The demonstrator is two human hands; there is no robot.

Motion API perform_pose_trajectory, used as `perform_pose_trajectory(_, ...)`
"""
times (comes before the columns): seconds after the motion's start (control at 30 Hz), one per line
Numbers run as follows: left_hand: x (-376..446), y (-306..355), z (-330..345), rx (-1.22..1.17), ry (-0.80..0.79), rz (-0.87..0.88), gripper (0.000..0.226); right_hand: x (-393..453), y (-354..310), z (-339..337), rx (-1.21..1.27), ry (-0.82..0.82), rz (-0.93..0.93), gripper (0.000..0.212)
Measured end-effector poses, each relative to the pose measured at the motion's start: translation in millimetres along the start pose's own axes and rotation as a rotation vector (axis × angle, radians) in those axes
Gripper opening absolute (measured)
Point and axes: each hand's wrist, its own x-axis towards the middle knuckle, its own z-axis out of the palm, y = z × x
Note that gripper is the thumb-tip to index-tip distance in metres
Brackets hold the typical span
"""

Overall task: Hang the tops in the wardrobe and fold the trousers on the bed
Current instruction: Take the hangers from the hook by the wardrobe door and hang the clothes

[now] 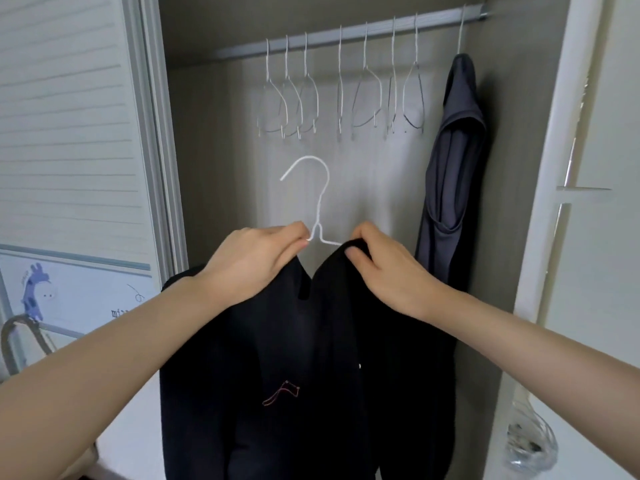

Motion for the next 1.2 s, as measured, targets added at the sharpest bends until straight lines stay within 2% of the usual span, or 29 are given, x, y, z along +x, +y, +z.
perform_pose_trajectory(0.13,3,-23,-12,-0.022,0.052,-0.100,0.046,7,6,-34,0.036,0.193,0.058,0.001)
perform_pose_trajectory(0.2,-1,-45,-18,0.016,0.091,-0.195,0.045,7,13,-57,0.003,0.250,0.022,0.013)
perform_pose_trajectory(0.33,-3,-60,-17,0.106,0.150,-0.233,0.042,10,16,-84,0.067,0.145,-0.031,0.045)
perform_pose_trajectory(0.43,2,-61,-13,0.124,0.134,-0.245,0.042,17,22,-89,-0.079,0.064,0.093,0.028)
perform_pose_trajectory(0.5,4,-60,-11,0.085,0.109,-0.250,0.038,17,29,-86,-0.234,-0.069,0.134,0.038)
perform_pose_trajectory(0.57,8,-56,-9,0.024,0.097,-0.222,0.025,12,35,-78,-0.190,-0.131,0.116,0.042)
perform_pose_trajectory(0.63,12,-53,-8,-0.037,0.077,-0.198,0.014,6,37,-72,-0.081,-0.095,0.070,0.038)
perform_pose_trajectory(0.73,14,-56,-10,-0.091,0.049,-0.184,0.012,3,39,-76,-0.017,-0.047,0.037,0.032)
perform_pose_trajectory(0.93,12,-68,-10,-0.153,0.046,-0.198,0.014,-5,34,-99,-0.120,-0.269,0.098,0.036)
perform_pose_trajectory(1.0,18,-73,-5,-0.179,0.041,-0.235,0.016,-6,26,-98,0.009,-0.265,0.182,0.037)
perform_pose_trajectory(1.13,36,-80,5,-0.120,0.001,-0.371,0.013,-2,7,-92,0.493,-0.080,0.373,0.035)
perform_pose_trajectory(1.2,43,-73,8,-0.202,-0.011,-0.438,0.029,2,-3,-92,0.597,-0.015,0.460,0.033)
